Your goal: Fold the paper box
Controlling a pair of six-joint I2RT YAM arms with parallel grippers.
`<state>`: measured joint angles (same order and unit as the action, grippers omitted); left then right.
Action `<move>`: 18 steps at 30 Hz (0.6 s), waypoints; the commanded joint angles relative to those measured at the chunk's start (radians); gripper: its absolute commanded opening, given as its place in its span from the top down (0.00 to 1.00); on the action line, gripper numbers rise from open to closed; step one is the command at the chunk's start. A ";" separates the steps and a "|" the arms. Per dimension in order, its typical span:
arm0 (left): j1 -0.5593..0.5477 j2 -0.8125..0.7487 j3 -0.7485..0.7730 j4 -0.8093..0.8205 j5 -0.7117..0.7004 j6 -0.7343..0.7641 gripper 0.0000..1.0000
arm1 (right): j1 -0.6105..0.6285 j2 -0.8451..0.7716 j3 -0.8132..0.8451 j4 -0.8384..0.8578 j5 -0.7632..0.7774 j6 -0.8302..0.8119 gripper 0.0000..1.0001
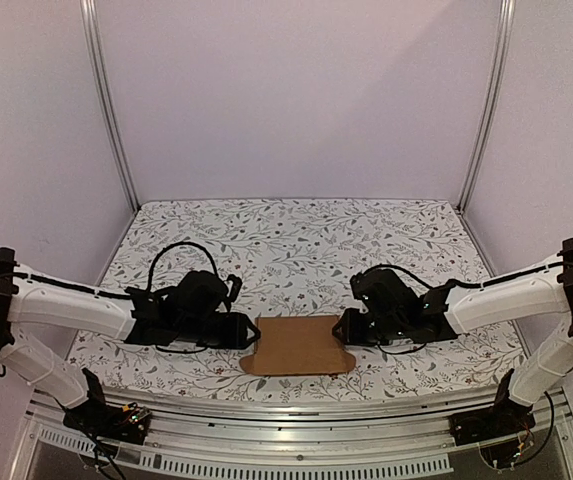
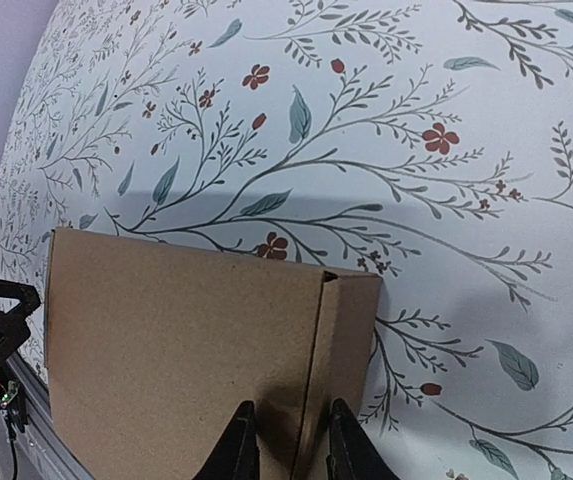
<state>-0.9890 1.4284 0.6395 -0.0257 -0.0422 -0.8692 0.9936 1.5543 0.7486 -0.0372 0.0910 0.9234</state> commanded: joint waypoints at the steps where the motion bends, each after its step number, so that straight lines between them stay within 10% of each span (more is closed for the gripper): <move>1: -0.007 -0.027 -0.008 -0.029 -0.030 0.003 0.63 | -0.008 0.013 -0.007 0.003 -0.010 0.003 0.79; 18: 0.053 -0.056 -0.083 0.100 0.125 -0.008 0.22 | -0.021 0.028 -0.057 0.001 0.004 -0.004 1.00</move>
<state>-0.9569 1.3655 0.5926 -0.0067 0.0097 -0.8696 0.9810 1.5547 0.7311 0.0128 0.0898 0.9203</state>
